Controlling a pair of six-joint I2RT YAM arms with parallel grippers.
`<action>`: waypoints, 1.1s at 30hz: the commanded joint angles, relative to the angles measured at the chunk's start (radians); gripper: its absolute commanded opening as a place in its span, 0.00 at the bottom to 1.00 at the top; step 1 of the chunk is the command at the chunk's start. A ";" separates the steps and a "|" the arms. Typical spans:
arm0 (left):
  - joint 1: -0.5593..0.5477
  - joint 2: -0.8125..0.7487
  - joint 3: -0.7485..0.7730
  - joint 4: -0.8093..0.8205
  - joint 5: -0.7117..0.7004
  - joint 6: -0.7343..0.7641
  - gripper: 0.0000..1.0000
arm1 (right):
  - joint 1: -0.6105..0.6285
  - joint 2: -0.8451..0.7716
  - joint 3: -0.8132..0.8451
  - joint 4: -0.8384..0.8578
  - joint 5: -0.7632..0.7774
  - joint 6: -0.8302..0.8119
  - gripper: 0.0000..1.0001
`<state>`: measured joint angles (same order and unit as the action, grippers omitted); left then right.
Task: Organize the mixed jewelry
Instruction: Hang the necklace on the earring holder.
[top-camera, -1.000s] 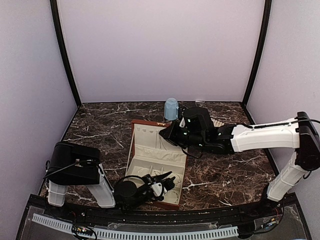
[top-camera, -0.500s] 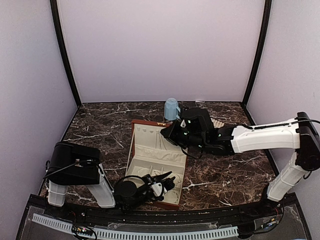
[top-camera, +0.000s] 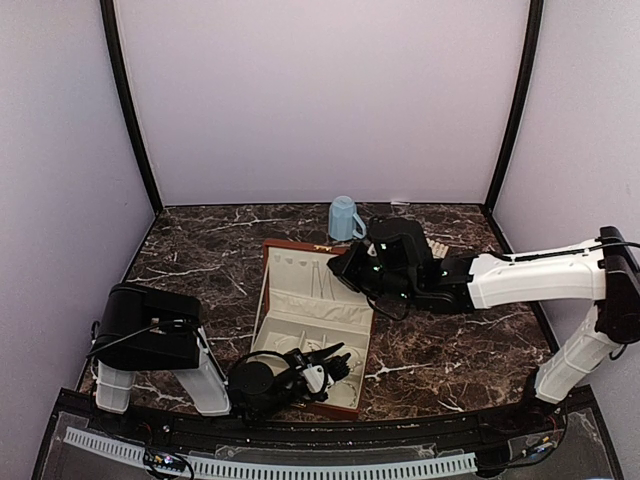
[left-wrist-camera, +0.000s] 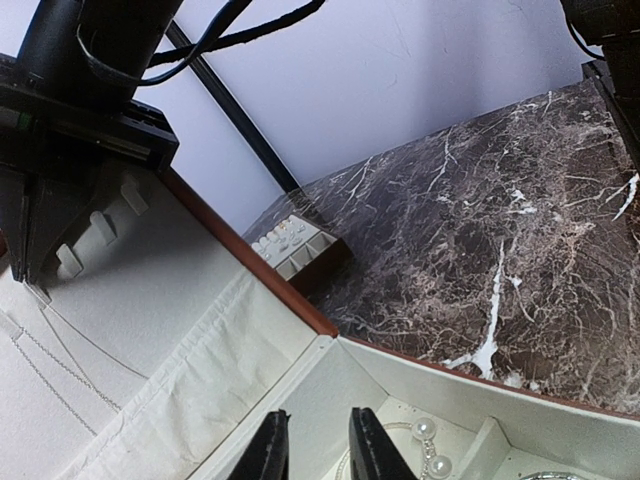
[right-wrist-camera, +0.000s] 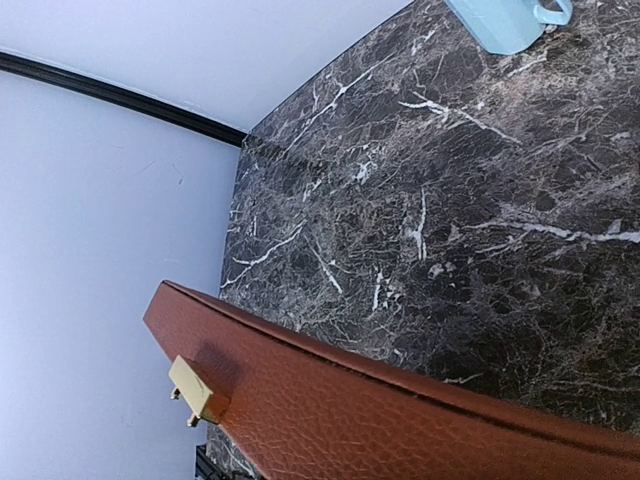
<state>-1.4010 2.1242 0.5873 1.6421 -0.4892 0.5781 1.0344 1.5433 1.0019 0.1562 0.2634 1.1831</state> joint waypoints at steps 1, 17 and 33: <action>-0.022 0.038 -0.020 -0.064 0.003 -0.020 0.24 | -0.016 -0.030 -0.012 -0.004 0.099 0.029 0.00; -0.022 0.040 -0.021 -0.057 -0.002 -0.020 0.24 | -0.004 -0.028 -0.020 -0.104 0.080 0.089 0.00; -0.023 0.051 -0.015 -0.045 -0.006 -0.010 0.24 | -0.002 -0.036 -0.013 -0.132 0.062 0.078 0.23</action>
<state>-1.4010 2.1262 0.5880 1.6440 -0.4931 0.5789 1.0420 1.5219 1.0000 0.1040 0.2764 1.2652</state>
